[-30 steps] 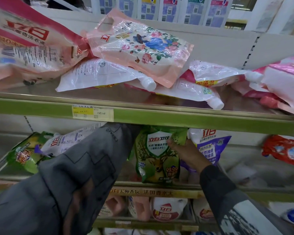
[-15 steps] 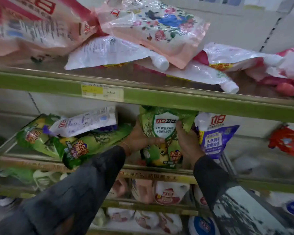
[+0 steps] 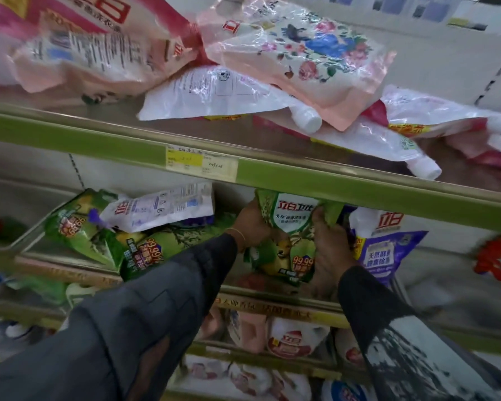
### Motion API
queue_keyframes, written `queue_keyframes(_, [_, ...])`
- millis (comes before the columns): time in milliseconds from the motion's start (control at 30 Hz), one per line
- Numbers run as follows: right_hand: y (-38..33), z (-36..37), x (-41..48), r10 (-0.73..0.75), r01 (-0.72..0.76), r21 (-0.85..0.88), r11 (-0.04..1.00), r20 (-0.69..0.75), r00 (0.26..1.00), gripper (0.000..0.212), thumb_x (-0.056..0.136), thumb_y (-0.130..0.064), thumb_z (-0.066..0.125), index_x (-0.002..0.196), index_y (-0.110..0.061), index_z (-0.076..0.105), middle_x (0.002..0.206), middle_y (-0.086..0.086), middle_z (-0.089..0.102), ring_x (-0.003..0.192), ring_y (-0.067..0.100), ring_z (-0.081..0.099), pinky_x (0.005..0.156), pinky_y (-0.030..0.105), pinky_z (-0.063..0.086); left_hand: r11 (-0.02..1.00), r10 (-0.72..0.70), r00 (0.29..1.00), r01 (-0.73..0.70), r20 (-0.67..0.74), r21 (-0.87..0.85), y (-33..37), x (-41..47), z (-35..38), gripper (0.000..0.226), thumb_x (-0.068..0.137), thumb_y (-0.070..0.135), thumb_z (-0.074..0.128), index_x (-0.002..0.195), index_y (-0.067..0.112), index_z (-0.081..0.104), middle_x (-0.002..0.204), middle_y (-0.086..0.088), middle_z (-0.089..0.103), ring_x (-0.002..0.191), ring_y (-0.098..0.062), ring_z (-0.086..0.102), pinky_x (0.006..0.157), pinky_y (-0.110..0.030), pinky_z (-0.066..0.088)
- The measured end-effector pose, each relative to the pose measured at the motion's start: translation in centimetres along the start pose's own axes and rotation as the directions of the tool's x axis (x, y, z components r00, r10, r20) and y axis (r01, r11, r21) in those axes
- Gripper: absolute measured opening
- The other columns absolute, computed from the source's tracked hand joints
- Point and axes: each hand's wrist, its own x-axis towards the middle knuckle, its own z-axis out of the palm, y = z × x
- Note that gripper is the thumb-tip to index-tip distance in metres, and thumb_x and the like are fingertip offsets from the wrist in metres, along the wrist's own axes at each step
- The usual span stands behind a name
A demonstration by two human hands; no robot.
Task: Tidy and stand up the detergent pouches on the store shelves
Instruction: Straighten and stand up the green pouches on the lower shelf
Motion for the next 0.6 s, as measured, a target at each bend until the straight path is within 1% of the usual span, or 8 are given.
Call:
queue_keyframes(67, [-0.7,-0.4,0.0,-0.033,0.033,-0.049,0.998,0.000,0.999,0.035,0.098,-0.042,0.058,0.108,-0.009,0.066,0.100,0.003,0.073,0.076,0.008,0.067,0.048,0.014,0.052,1.000,-0.025,0.999,0.025,-0.033,-0.008,-1.4,0.9,1.1,0.097,0.043,0.057,0.083,0.129,0.022,0.055,0.124,0.003,0.066,0.114,-0.017,0.062,0.095,-0.040,0.055])
queue_keyframes(133, [-1.5,-0.8,-0.6,-0.056,0.057,-0.053,0.997,0.010,0.998,0.034,0.100,-0.035,0.058,0.120,-0.008,0.063,0.113,0.006,0.070,0.077,0.001,0.062,0.046,0.008,0.048,0.998,-0.045,0.998,0.044,-0.040,-0.034,-1.2,1.0,1.2,0.105,0.038,0.058,0.084,0.131,0.021,0.051,0.125,0.004,0.065,0.114,-0.015,0.062,0.095,-0.040,0.055])
queue_keyframes(200, [-1.9,-1.3,-1.6,-0.079,0.079,-0.063,0.995,0.009,0.997,0.028,0.101,-0.026,0.058,0.122,-0.009,0.062,0.103,0.001,0.068,0.071,-0.002,0.064,0.042,0.005,0.045,0.993,-0.061,0.998,0.057,-0.035,-0.103,-0.9,0.8,0.8,0.116,0.038,0.049,0.089,0.139,0.019,0.040,0.129,0.003,0.060,0.117,-0.016,0.059,0.099,-0.039,0.051])
queue_keyframes(267, [-1.5,-1.7,-2.8,-0.062,0.062,-0.104,0.993,0.008,0.998,0.018,0.099,-0.022,0.061,0.112,-0.011,0.063,0.090,-0.008,0.066,0.072,-0.002,0.069,0.042,0.007,0.046,0.989,-0.073,0.997,0.078,0.039,-0.127,-0.6,0.5,0.2,0.120,0.042,0.034,0.094,0.144,0.016,0.032,0.131,0.004,0.056,0.119,-0.014,0.055,0.103,-0.038,0.048])
queue_keyframes(333, [0.5,-2.1,-3.4,-0.049,0.046,-0.176,0.983,-0.014,0.999,0.029,0.094,-0.029,0.069,0.115,-0.009,0.067,0.093,-0.006,0.070,0.074,-0.001,0.069,0.049,0.012,0.051,0.995,-0.012,0.990,0.025,0.142,-0.092,-1.2,0.3,0.0,0.113,0.048,0.023,0.096,0.143,0.012,0.035,0.135,0.004,0.055,0.123,-0.014,0.052,0.109,-0.040,0.043])
queue_keyframes(400, [2.8,-2.4,-3.5,-0.040,0.029,-0.260,0.965,-0.035,0.999,0.038,0.087,-0.041,0.075,0.115,-0.016,0.070,0.102,-0.004,0.074,0.089,0.007,0.069,0.067,0.022,0.056,0.999,-0.022,0.981,0.031,0.191,-0.044,-1.4,0.0,-0.5,0.104,0.051,0.032,0.096,0.140,0.017,0.044,0.134,0.005,0.057,0.123,-0.014,0.053,0.110,-0.039,0.042])
queue_keyframes(467, [4.5,-2.5,-3.8,-0.006,-0.002,-0.333,0.943,-0.023,1.000,0.036,0.082,-0.048,0.077,0.108,-0.023,0.070,0.102,-0.008,0.074,0.099,0.014,0.069,0.083,0.035,0.057,0.999,-0.026,0.976,0.035,0.217,-0.038,-0.7,-0.6,-1.3,0.095,0.053,0.038,0.094,0.135,0.020,0.052,0.131,0.003,0.062,0.121,-0.015,0.057,0.107,-0.038,0.045])
queue_keyframes(600, [6.5,-2.3,-4.1,0.024,-0.045,-0.427,0.903,-0.053,0.998,0.057,0.066,-0.067,0.079,0.107,-0.028,0.068,0.100,-0.014,0.075,0.097,0.013,0.070,0.092,0.040,0.058,0.999,-0.040,0.957,0.038,0.288,0.013,-0.2,-1.2,-2.0,0.069,0.065,0.026,0.089,0.128,0.020,0.061,0.128,-0.003,0.066,0.117,-0.020,0.060,0.104,-0.037,0.047])
